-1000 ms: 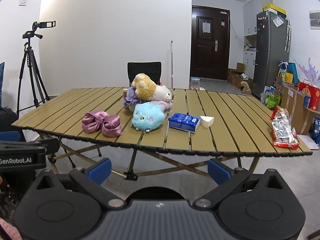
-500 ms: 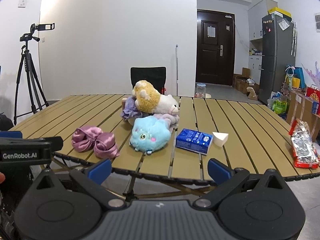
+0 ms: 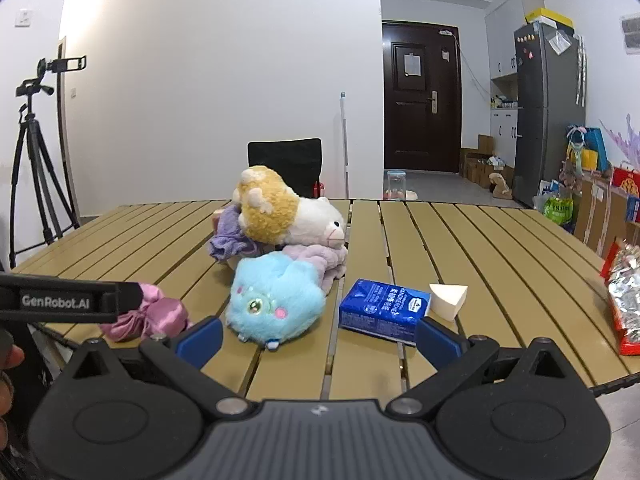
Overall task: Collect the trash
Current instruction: 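Move both tools toward the table, left toward the pink bow, right toward the blue plush, then close the left gripper on the pink bow while the right gripper grasps the blue plush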
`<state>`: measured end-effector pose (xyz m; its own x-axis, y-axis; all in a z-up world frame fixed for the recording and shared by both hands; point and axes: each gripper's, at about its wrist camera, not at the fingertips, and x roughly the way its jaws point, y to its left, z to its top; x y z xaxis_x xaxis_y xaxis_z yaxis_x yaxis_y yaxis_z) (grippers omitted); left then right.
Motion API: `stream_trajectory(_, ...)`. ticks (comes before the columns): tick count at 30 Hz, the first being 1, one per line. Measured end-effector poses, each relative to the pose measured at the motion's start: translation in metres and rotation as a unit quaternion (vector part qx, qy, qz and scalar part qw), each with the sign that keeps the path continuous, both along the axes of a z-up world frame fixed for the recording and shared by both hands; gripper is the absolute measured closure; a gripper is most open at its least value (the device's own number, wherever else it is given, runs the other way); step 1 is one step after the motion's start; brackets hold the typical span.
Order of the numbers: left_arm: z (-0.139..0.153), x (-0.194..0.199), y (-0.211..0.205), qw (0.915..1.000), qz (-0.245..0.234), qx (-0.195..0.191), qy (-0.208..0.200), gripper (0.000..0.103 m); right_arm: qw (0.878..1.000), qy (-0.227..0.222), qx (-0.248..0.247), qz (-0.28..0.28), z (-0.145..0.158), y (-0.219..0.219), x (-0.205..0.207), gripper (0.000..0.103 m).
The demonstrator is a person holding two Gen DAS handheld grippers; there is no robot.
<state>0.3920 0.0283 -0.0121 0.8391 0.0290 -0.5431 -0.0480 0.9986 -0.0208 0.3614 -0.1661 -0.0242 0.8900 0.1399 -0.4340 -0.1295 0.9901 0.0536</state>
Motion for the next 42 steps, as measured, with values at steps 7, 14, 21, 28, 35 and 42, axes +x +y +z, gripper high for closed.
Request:
stream_trajectory(7, -0.011, 0.03, -0.005, 0.9995, 0.002, -0.018, 0.026, 0.0, 1.0, -0.002, 0.005, -0.018, -0.012, -0.005, 0.018, 0.001)
stream_trajectory(14, -0.028, 0.044, -0.016, 0.9987, 0.01, -0.009, 0.049, 0.0, 0.999, 0.0, 0.012, -0.033, -0.022, -0.017, 0.026, 0.001)
stream_trajectory(21, -0.044, 0.052, -0.019, 0.9979, 0.02, -0.005, 0.061, 0.0, 1.0, 0.004, 0.005, -0.023, -0.028, -0.014, 0.028, 0.002)
stream_trajectory(28, -0.051, 0.051, -0.021, 0.9977, 0.009, -0.002, 0.067, 0.033, 1.0, 0.007, -0.004, -0.017, -0.034, -0.008, 0.032, 0.004)
stream_trajectory(35, -0.046, 0.047, -0.013, 0.9982, 0.001, -0.017, 0.058, 0.059, 1.0, 0.003, -0.005, -0.013, -0.036, -0.002, 0.034, 0.004)
stream_trajectory(42, -0.038, 0.039, -0.004, 0.9992, 0.006, -0.018, 0.034, 0.062, 1.0, -0.019, -0.023, -0.006, -0.035, 0.016, 0.037, 0.004)
